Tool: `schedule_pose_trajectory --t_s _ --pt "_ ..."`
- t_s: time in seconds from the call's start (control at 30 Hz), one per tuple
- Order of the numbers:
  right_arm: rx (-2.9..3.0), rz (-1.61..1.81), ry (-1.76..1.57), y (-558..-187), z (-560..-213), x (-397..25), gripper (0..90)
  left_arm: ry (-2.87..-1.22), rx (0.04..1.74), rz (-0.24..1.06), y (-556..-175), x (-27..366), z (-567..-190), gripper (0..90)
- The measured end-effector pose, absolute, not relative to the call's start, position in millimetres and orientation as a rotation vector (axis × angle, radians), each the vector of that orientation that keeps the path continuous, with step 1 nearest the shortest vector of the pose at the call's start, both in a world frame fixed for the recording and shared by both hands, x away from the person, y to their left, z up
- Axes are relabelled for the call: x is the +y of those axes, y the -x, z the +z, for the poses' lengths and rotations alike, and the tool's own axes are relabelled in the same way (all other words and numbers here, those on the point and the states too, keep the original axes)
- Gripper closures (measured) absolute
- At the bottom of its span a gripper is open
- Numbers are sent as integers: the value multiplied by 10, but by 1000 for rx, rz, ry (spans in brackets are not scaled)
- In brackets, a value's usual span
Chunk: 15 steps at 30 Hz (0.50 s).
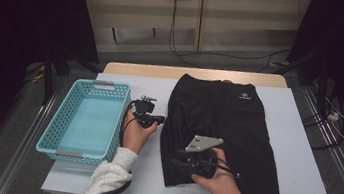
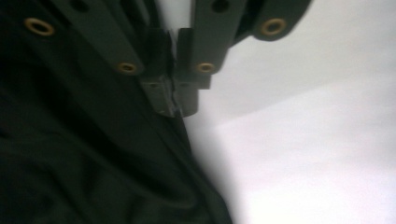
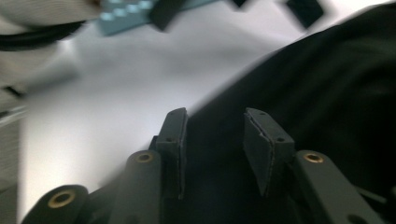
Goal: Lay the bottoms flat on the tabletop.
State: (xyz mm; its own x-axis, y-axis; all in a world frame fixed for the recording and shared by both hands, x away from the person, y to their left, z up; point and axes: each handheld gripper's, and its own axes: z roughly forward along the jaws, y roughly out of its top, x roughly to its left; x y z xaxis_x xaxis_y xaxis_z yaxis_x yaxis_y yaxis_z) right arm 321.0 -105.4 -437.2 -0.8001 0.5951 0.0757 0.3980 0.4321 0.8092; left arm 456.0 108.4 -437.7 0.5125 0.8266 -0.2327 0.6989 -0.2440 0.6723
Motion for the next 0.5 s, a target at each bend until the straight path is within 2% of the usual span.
schedule_pose_trajectory --t_s 0.07,0.13,0.23,0.37,0.5 --pt "2442 1282 -903 -3245 -4362 -1179 567 -2008 1242 210 -4555 1114 -4404 720" --pt "2417 1229 -936 -3279 -4361 -1297 551 -2010 1238 191 -4545 1130 -4430 673" --pt "2396 1200 -974 -3312 -4368 -1425 496 -2007 1233 204 -4525 1133 -4445 514" --pt "2387 1165 -985 -3320 -4396 -1504 440 -2033 1212 223 -4463 1129 -4442 411" --pt "2388 1135 -990 -3327 -4434 -1551 394 -2051 1185 224 -4393 1145 -4429 379"
